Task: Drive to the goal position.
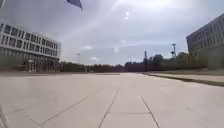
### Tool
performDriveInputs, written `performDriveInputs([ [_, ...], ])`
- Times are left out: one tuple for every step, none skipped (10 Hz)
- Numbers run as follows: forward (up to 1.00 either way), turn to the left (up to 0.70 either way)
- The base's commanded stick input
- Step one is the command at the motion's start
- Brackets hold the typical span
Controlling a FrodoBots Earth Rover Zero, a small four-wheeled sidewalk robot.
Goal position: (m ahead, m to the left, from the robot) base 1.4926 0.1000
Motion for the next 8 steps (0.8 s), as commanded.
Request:
performDriveInputs([
  [0.7, 0.0],
  [0.7, 0.0],
  [0.7, 0.0],
  [0.7, 0.0],
  [0.7, 0.0],
  [0.7, 0.0],
  [0.7, 0.0],
  [0.7, 0.0],
])
